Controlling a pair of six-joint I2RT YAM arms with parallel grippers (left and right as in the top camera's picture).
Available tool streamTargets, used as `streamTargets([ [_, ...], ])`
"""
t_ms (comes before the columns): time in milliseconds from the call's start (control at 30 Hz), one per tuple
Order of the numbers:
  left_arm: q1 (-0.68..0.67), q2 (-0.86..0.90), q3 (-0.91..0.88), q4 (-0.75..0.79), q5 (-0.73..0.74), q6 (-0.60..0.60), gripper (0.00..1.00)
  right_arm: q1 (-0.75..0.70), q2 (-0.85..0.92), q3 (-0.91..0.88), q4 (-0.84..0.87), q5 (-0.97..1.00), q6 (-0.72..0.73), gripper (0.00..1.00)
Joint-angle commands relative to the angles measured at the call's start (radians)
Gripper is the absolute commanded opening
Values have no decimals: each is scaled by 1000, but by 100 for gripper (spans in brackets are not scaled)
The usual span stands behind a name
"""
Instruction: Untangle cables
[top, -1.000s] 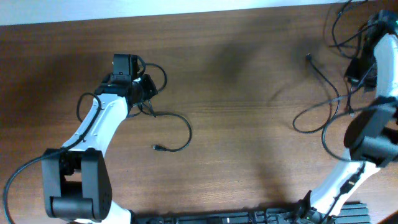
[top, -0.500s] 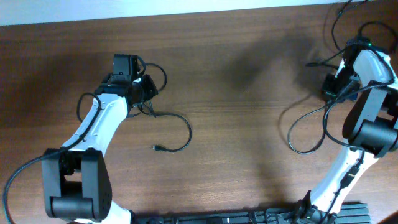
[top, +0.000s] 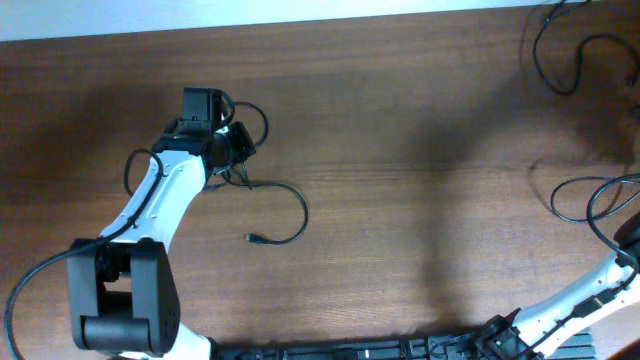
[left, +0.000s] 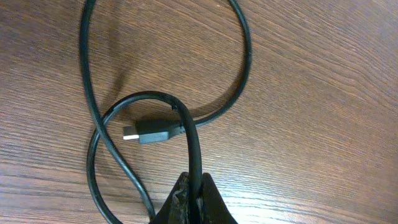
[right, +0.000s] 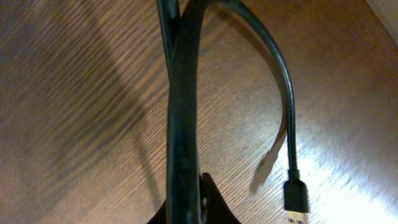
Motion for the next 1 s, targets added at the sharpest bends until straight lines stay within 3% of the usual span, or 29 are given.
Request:
streamTargets([
  [0, -27, 8, 5, 5, 34, 13, 0, 3, 5, 12, 19, 12, -158, 59],
  [33, -37, 8, 5, 8, 34, 13, 0, 15, 0, 13, -2, 33, -154, 99],
  [100, -63, 8, 5, 27, 35, 14, 7, 42, -65, 42, -5, 51, -59, 99],
  [167, -72, 8, 5, 34, 36, 17, 6, 62, -146, 98, -29, 73, -2, 99],
  [233, -108, 8, 6, 101, 127, 17, 6, 122, -276, 112, -101, -75, 174, 99],
  [267, -127, 8, 6, 134, 172, 17, 15, 163, -304, 112, -142, -216, 229, 99],
  [300, -144, 7, 12, 139, 147, 46, 51, 199, -309, 112, -180, -339, 242, 99],
  [333, -148, 5, 30, 121, 103, 119, 99, 265, -306, 109, -248, -476, 241, 99],
  [367, -145, 0, 61, 63, 37, 128, 99, 343, -301, 93, -297, -504, 241, 99],
  [467, -129, -67, 205, -240, -368, 127, 99, 624, -299, 9, -312, -499, 242, 99],
  [500, -119, -103, 227, -287, -477, 87, 99, 755, -291, -39, -277, -499, 242, 99],
  [533, -83, -148, 229, -316, -518, -50, 99, 868, -285, -98, -211, -499, 242, 99],
  [600, 35, -192, 229, -319, -401, -159, 99, 1084, -281, -223, -48, -499, 242, 99],
  [700, 181, -188, 228, -372, -309, -158, 99, 1355, -280, -333, 164, -426, 232, 99],
  [800, 297, -188, 227, -429, -309, -158, 99, 1577, -312, -299, 166, -157, 231, 99],
  [867, 336, -188, 226, -435, -309, -158, 99, 1703, -333, -291, 182, -101, 228, 99],
  [967, 340, -188, 226, -435, -309, -158, 99, 1818, -260, -291, 245, -50, -66, 98],
])
